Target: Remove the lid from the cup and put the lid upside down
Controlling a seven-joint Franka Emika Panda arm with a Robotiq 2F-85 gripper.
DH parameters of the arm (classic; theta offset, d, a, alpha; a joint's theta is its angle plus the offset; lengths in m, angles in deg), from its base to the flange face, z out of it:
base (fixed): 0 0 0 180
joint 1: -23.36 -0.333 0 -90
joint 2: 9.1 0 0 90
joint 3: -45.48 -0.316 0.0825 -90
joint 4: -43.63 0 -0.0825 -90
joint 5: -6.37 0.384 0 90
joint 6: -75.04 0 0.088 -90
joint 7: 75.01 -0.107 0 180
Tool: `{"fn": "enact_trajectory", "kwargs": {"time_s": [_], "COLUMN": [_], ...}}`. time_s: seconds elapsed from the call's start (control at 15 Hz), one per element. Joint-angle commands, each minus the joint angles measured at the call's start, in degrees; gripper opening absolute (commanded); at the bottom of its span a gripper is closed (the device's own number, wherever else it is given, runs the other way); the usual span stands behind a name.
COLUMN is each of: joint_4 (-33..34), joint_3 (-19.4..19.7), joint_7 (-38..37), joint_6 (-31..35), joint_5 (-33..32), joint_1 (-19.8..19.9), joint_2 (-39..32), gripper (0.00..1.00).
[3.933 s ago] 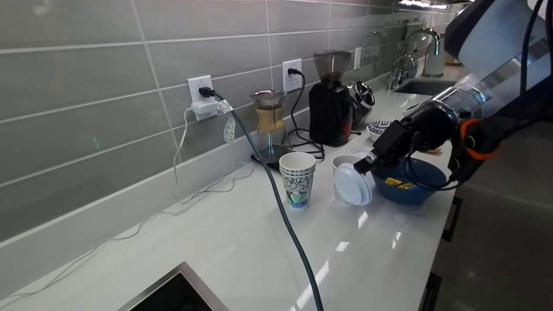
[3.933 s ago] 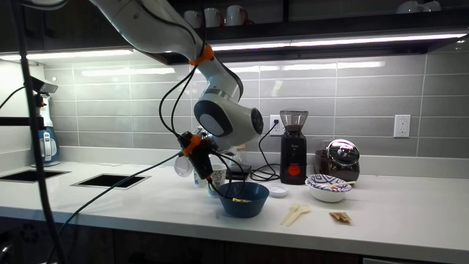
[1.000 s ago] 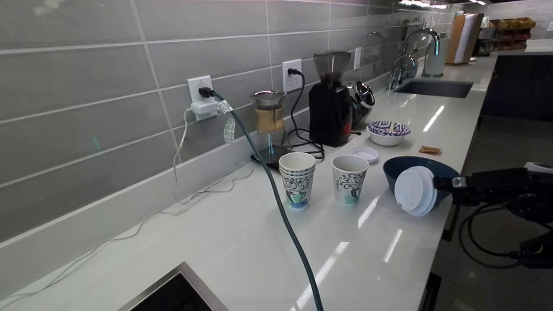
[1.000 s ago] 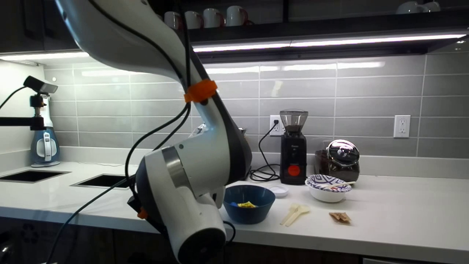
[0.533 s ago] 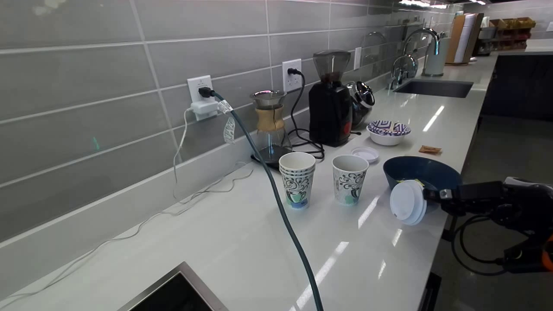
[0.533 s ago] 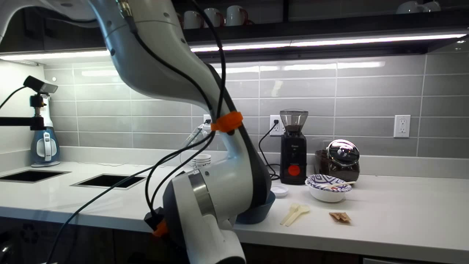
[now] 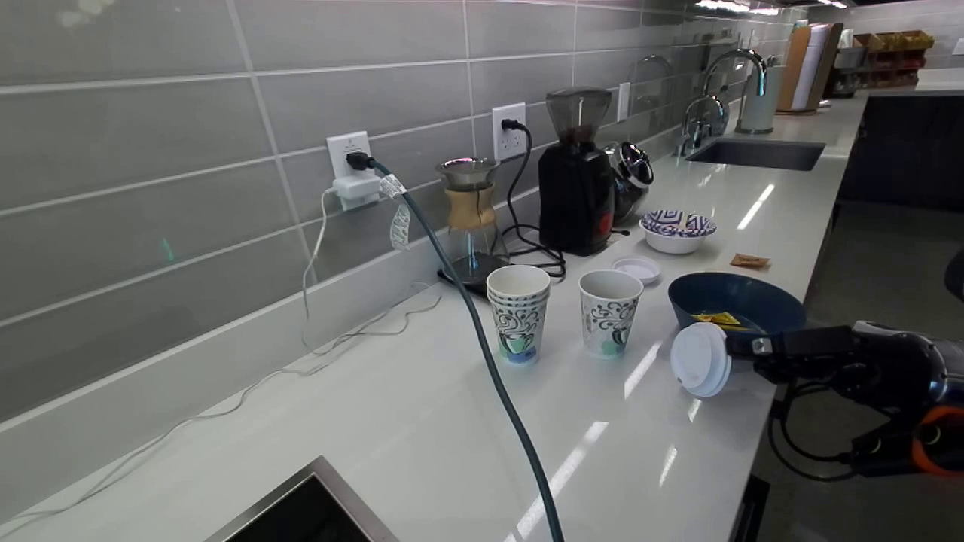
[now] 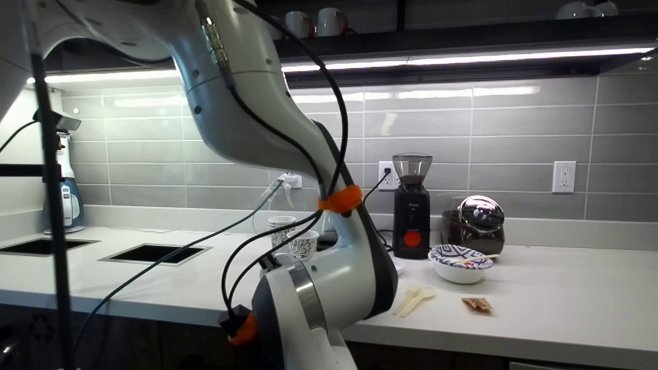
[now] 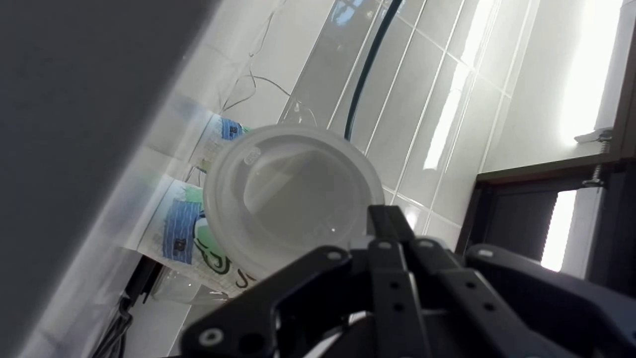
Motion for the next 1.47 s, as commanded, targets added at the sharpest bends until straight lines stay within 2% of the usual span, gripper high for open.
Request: {"fn": "enact_trajectory", "kwargs": {"time_s": [0.0, 0.73, 1.27, 1.33, 1.4], "joint_4": [2.75, 4.17, 3.45, 2.89, 2.89], "joint_3": [-0.20, -0.08, 0.62, 0.49, 0.50], "joint_7": [-1.84, -10.09, -19.84, -17.03, -17.24], "joint_6": [-2.17, -2.43, 3.60, 1.76, 1.87], "joint_5": [0.52, 1.12, 2.29, 0.78, 0.77], "joint_1": [0.32, 0.23, -0.89, -0.22, -0.21], "joint_2": [-2.71, -4.15, -3.60, -3.16, -3.16], "gripper": [0.00, 0.00, 0.00, 0.00, 0.01]}}
